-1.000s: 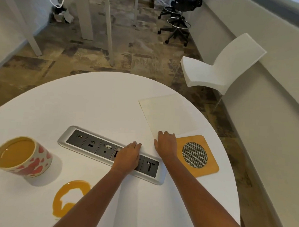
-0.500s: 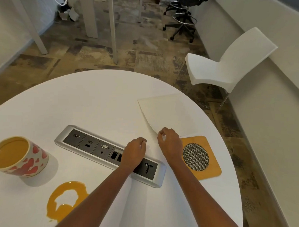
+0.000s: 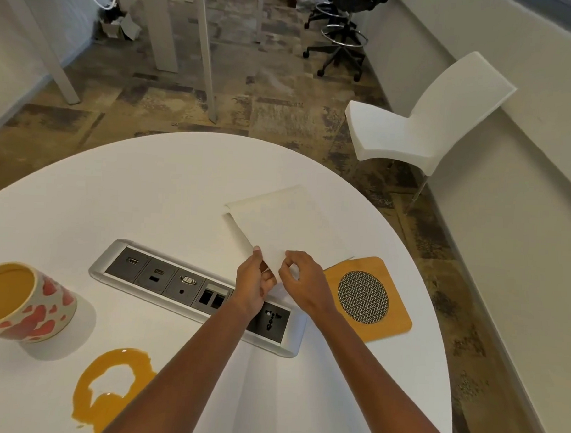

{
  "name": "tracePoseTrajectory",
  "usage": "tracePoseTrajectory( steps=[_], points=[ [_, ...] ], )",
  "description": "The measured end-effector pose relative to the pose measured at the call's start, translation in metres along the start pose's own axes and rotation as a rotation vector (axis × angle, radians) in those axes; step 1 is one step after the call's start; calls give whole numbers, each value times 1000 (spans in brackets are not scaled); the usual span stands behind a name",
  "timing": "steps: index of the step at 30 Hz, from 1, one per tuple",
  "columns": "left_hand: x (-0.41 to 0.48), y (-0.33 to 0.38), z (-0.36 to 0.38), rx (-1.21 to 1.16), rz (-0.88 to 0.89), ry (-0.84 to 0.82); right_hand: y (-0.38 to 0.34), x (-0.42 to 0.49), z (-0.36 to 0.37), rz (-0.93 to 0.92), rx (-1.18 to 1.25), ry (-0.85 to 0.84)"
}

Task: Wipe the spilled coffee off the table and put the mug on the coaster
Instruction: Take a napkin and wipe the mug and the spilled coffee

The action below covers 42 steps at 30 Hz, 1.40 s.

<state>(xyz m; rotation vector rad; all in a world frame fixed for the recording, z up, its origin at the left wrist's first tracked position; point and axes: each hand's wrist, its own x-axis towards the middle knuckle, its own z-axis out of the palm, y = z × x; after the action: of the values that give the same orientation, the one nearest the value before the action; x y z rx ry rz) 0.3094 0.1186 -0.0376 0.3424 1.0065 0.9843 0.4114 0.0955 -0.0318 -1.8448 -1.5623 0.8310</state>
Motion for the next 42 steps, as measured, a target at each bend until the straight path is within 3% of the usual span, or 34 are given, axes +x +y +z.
tracePoseTrajectory(
  steps=[6, 12, 25, 29, 37, 42],
  points=[
    [3, -2, -4, -99, 22, -54, -6, 4, -3, 25, 13, -17],
    [6, -6, -7, -53, 31, -13, -8, 6, -3, 31, -24, -42],
    [11, 4, -1, 325, 176, 36, -14, 11, -4, 100, -78, 23],
    [11, 5, 0, 417, 193, 25, -19, 16, -5, 77, -205, -4],
    [13, 3, -4, 453, 166, 111, -36, 21, -30, -119, -466, 235],
    [13, 1, -9, 429, 51, 163, -60, 10, -69, -327, -416, 423]
  ],
)
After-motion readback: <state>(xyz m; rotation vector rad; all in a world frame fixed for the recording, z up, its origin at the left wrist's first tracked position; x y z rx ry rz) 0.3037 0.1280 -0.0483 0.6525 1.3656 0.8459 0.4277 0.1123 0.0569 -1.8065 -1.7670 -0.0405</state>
